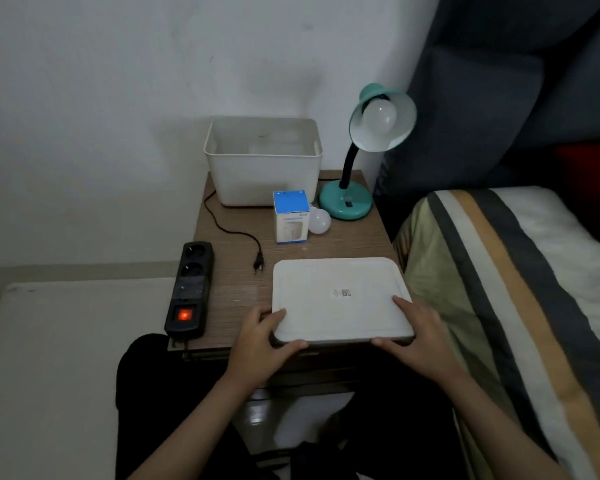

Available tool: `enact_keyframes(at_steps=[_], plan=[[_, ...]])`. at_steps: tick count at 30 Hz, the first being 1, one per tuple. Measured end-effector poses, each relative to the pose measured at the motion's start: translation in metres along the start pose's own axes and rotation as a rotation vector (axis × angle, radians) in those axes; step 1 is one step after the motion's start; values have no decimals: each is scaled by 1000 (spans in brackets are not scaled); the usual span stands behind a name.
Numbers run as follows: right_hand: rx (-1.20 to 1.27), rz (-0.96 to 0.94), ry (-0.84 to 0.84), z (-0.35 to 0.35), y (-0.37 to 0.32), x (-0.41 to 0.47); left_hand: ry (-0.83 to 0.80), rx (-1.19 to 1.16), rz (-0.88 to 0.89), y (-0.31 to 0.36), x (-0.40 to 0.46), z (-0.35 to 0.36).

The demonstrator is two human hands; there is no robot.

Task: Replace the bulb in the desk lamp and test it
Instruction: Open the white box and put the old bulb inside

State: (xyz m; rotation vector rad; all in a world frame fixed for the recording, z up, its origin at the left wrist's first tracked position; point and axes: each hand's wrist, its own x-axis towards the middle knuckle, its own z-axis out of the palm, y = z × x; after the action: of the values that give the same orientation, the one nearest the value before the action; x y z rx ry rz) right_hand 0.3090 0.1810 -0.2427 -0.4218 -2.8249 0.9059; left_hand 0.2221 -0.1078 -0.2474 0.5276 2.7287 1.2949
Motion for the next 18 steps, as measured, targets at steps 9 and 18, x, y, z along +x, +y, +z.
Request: enact_keyframes(at_steps=[9,18], plan=[[-67,6,-31,18,14,8,-22,153,16,-7,7,10],[13,-101,190,29,-38,58,123,90,150,14,51,-25]])
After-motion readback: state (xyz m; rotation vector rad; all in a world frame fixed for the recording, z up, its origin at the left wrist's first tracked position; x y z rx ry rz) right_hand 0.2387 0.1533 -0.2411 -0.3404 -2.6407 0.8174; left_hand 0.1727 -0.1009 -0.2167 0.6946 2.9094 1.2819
